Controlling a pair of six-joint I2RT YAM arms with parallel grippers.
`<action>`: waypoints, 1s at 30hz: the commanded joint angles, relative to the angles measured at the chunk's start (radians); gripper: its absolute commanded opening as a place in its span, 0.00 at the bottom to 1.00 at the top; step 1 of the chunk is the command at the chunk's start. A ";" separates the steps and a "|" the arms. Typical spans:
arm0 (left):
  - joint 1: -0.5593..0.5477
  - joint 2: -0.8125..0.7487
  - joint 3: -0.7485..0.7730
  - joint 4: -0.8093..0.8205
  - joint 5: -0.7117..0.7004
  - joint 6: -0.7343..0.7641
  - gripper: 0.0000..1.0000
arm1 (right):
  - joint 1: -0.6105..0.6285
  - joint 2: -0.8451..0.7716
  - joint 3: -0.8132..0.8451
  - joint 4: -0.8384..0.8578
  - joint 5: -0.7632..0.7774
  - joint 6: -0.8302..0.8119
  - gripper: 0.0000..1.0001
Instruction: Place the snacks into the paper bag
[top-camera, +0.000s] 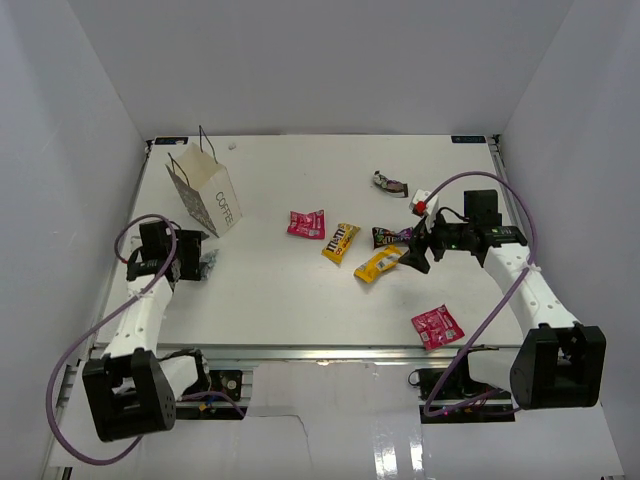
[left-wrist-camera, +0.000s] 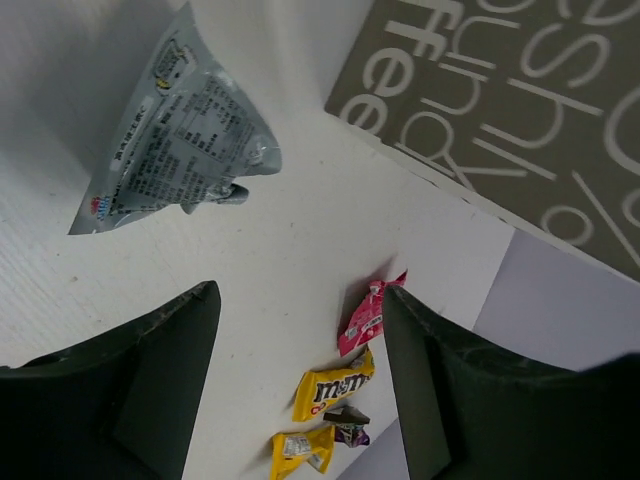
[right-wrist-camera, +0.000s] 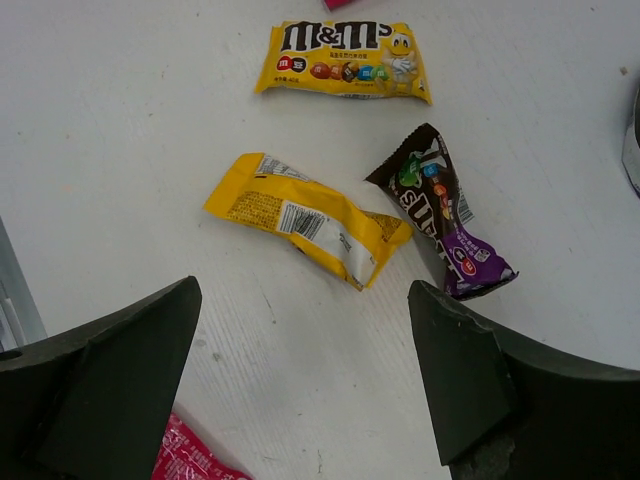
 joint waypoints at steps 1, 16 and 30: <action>0.020 0.103 0.057 -0.016 0.044 -0.165 0.75 | -0.002 0.008 -0.009 0.011 -0.059 -0.020 0.90; 0.029 0.493 0.330 -0.364 0.002 -0.236 0.72 | -0.002 0.024 -0.046 0.077 -0.027 0.023 0.90; 0.048 0.618 0.338 -0.359 -0.047 -0.265 0.68 | -0.002 0.041 -0.046 0.090 -0.016 0.029 0.90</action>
